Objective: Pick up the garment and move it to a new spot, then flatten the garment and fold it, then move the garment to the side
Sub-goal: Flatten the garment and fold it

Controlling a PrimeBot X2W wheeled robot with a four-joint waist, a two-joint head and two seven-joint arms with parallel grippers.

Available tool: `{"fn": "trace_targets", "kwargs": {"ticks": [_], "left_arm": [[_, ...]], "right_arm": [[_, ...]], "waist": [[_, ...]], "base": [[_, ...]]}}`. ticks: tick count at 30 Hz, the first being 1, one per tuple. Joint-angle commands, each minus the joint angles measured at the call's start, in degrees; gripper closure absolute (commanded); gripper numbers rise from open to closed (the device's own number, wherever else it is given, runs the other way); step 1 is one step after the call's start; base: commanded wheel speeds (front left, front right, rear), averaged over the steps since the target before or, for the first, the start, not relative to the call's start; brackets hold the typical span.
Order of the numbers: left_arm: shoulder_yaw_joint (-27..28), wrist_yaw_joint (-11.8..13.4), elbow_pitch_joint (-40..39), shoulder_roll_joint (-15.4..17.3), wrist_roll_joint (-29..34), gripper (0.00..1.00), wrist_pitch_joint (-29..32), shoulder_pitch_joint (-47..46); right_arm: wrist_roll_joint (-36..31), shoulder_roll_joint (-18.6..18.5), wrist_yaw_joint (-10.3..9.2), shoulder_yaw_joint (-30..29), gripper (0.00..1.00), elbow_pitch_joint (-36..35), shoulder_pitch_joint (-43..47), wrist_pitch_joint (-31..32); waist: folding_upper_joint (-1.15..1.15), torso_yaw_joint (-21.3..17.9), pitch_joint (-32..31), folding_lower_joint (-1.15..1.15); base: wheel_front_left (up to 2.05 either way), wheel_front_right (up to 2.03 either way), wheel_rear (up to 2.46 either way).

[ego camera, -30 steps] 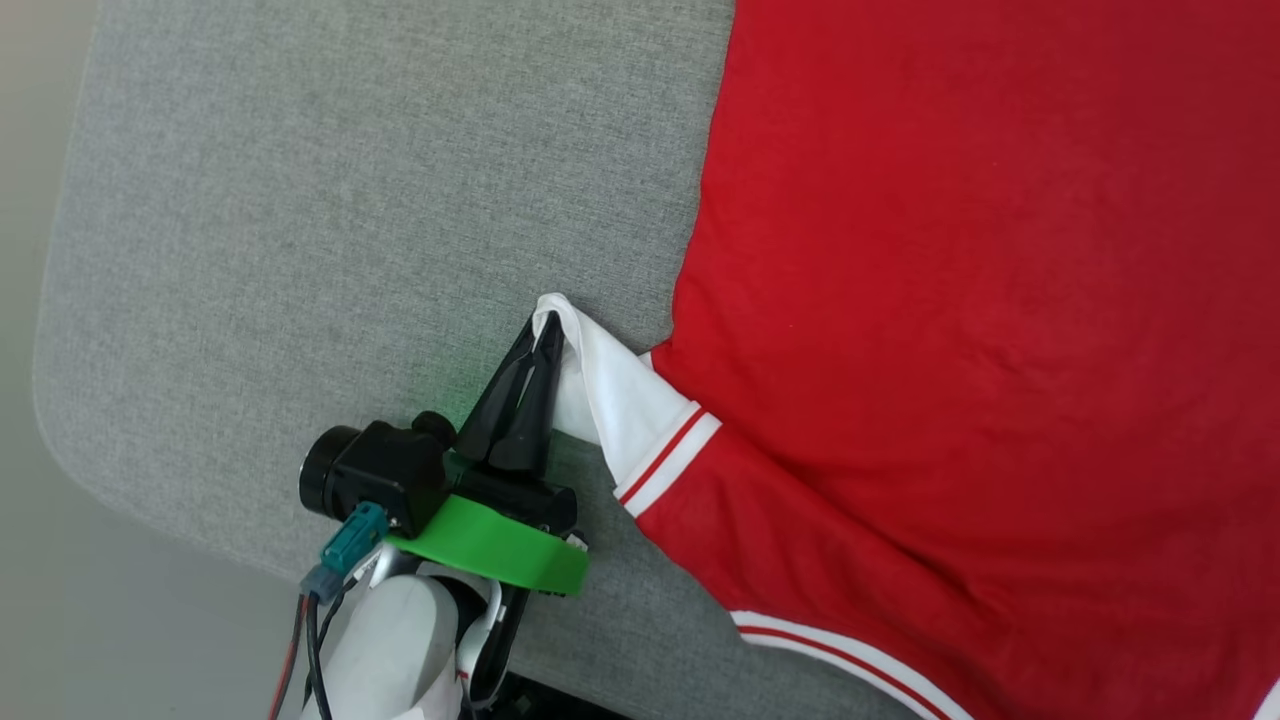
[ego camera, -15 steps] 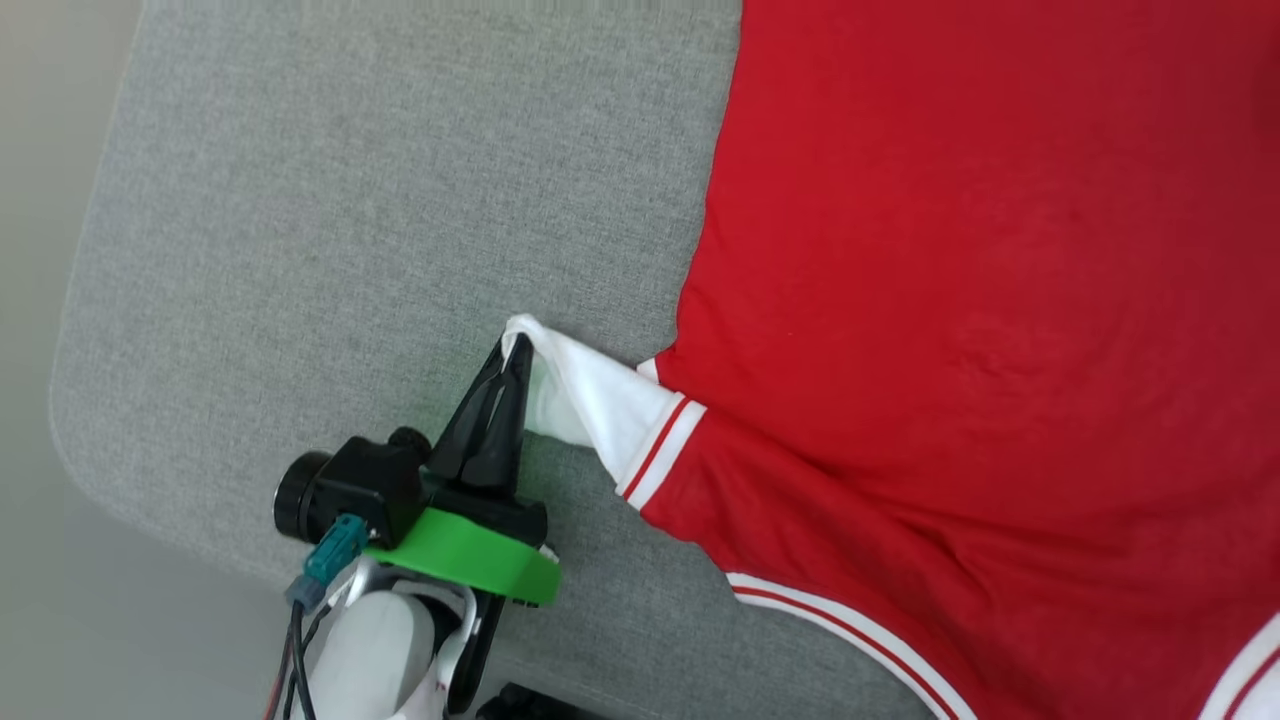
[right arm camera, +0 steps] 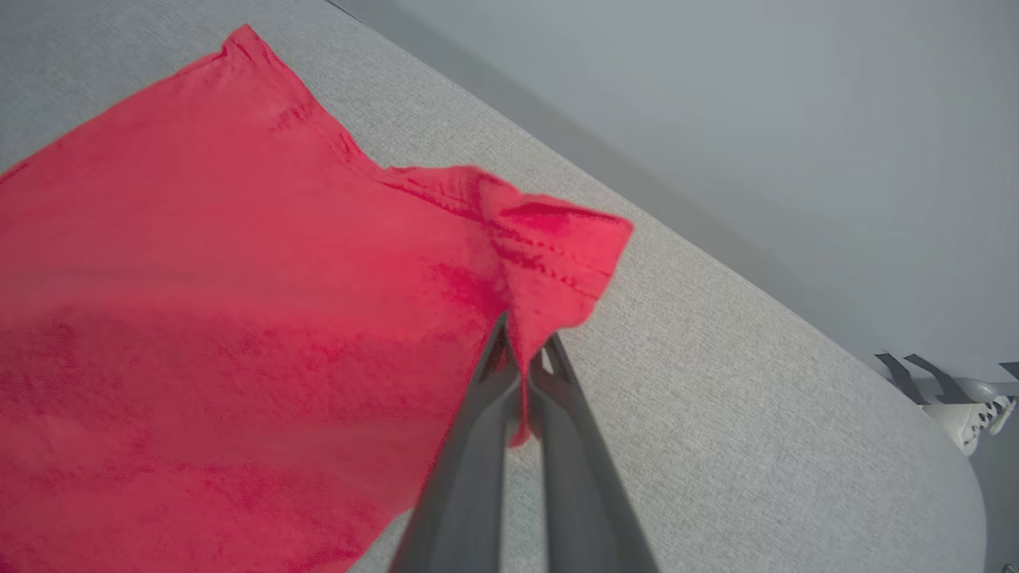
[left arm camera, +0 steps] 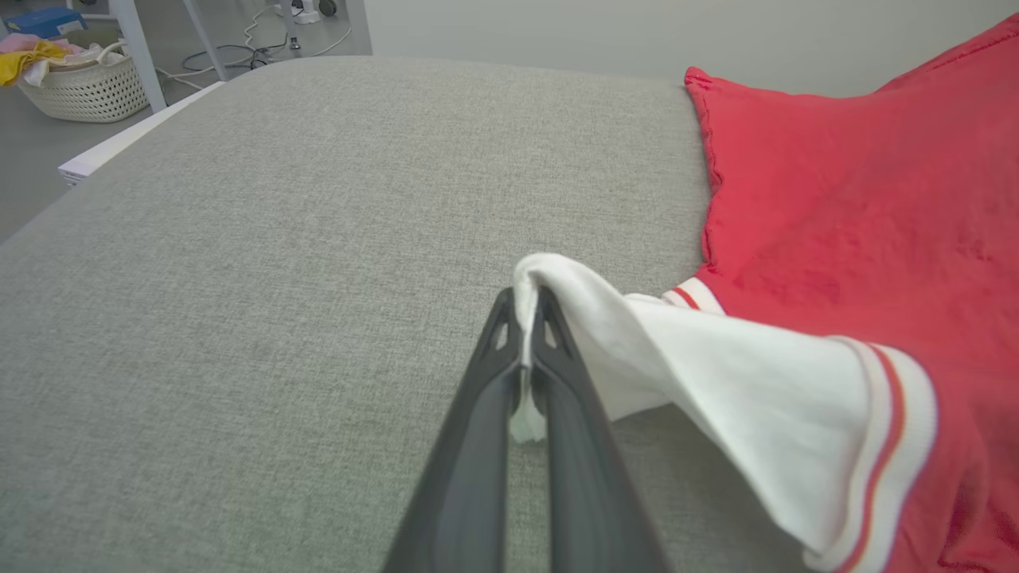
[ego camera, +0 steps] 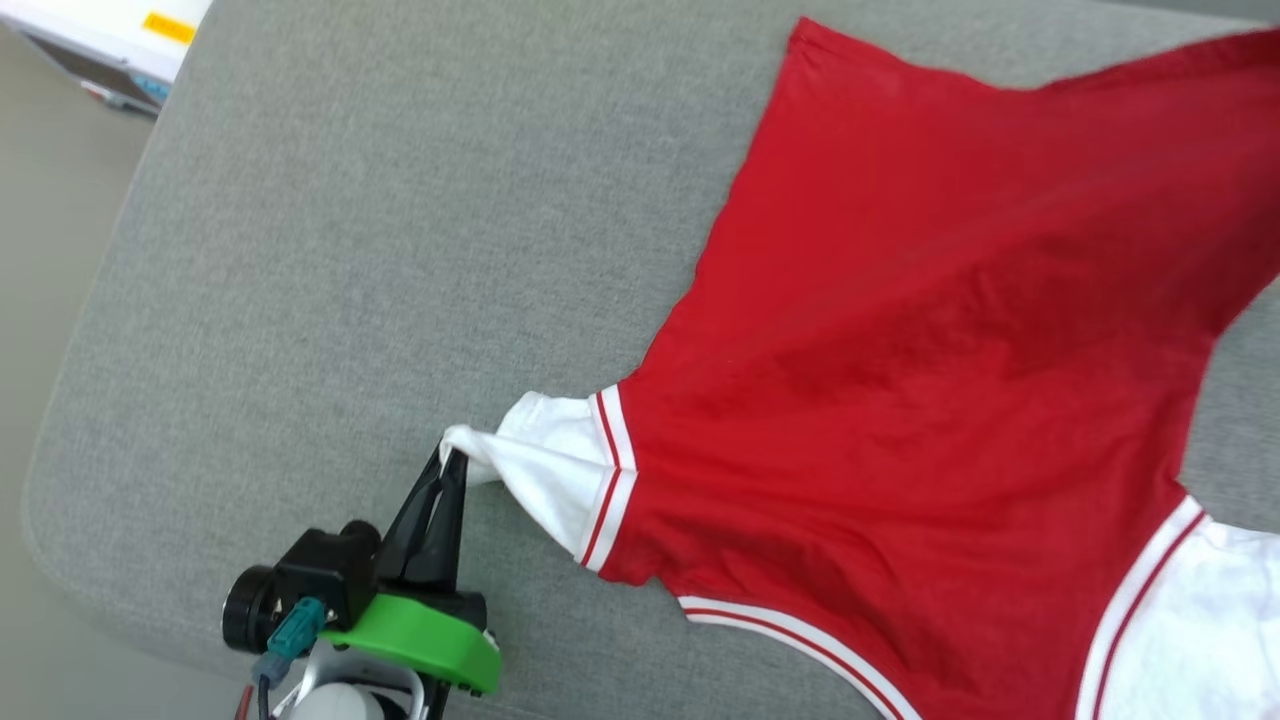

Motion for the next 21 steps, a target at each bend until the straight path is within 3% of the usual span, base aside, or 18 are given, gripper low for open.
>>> {"fn": "trace_targets", "kwargs": {"ticks": [1, 5, 12, 21], "left_arm": [[0.55, 0.07, 0.22, 0.61, 0.45, 1.0, -0.33, 1.12], [1.6, 0.33, 0.42, 1.15, 0.38, 1.0, -0.33, 3.32], [2.9, 0.77, 0.7, 2.02, 0.23, 1.0, -0.33, 6.26], [3.45, 0.85, 1.51, 2.37, 0.23, 1.0, -0.33, 6.72]], "right_arm": [[0.54, -1.04, 0.0, -0.35, 1.0, -1.02, 3.5, -1.4], [0.49, -3.18, 0.0, -2.17, 1.0, -3.56, 13.51, -4.88], [1.24, -3.15, 0.0, -7.59, 1.0, -5.96, 32.05, -6.84], [0.98, 4.08, 0.0, -15.53, 1.0, -6.57, 56.28, -5.51]], "waist": [[0.0, -4.59, -5.91, 0.0], [0.0, -6.71, -8.48, 0.0], [0.0, -10.03, -11.0, 0.0], [0.0, -11.28, -11.69, 0.0]], "base": [[0.0, 0.0, 0.0], [0.0, 0.0, 0.0], [0.0, 0.0, 0.0], [0.0, 0.0, 0.0]]}}
